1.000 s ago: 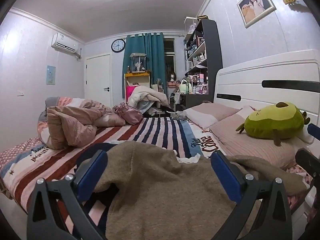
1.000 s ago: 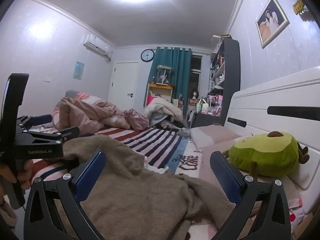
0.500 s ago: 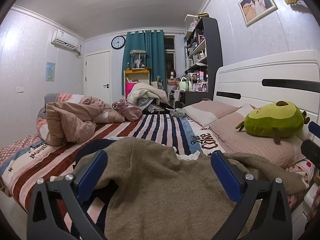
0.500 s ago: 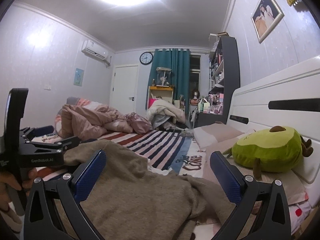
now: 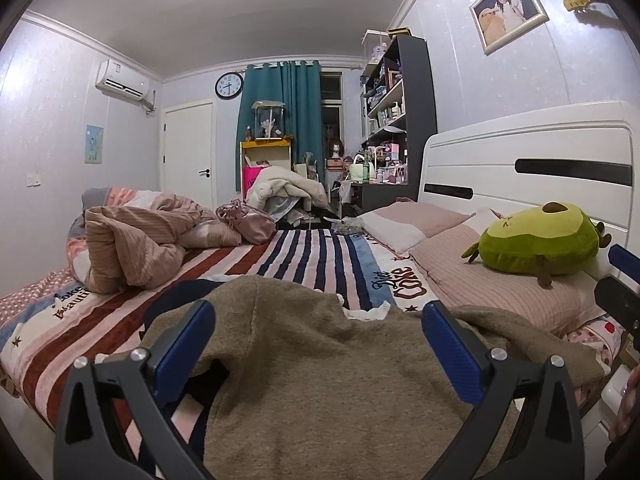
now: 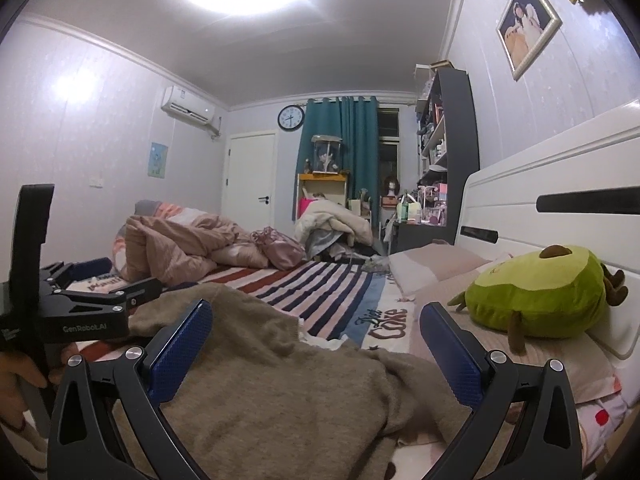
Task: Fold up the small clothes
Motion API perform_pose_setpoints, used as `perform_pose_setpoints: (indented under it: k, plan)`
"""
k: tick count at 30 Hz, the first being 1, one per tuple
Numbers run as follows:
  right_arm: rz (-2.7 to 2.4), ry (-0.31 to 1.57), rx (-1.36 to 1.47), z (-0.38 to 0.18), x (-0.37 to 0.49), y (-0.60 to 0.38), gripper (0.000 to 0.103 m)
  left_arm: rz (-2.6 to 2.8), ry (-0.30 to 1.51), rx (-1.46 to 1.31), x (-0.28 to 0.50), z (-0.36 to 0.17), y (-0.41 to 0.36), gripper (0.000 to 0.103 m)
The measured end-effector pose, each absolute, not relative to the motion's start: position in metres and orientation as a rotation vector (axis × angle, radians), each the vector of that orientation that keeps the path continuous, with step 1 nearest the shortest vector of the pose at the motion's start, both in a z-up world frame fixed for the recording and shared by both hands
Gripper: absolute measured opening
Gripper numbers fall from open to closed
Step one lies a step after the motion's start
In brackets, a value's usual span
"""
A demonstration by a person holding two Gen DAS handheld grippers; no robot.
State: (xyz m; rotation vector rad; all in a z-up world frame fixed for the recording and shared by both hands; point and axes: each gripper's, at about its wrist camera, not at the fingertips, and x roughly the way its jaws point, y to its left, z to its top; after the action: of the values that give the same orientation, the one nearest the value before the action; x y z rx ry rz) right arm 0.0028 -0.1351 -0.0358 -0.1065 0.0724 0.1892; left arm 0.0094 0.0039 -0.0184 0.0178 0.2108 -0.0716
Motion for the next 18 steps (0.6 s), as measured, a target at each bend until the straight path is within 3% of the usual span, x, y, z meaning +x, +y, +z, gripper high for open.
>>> perform_pose_setpoints:
  k: [18]
  plan:
    - [0.202, 0.086, -0.113, -0.0342, 0.0009, -0.1353, 0.103, -0.075, 0.225, 0.026, 0.0070, -0.0193, 0.0040, 0.102]
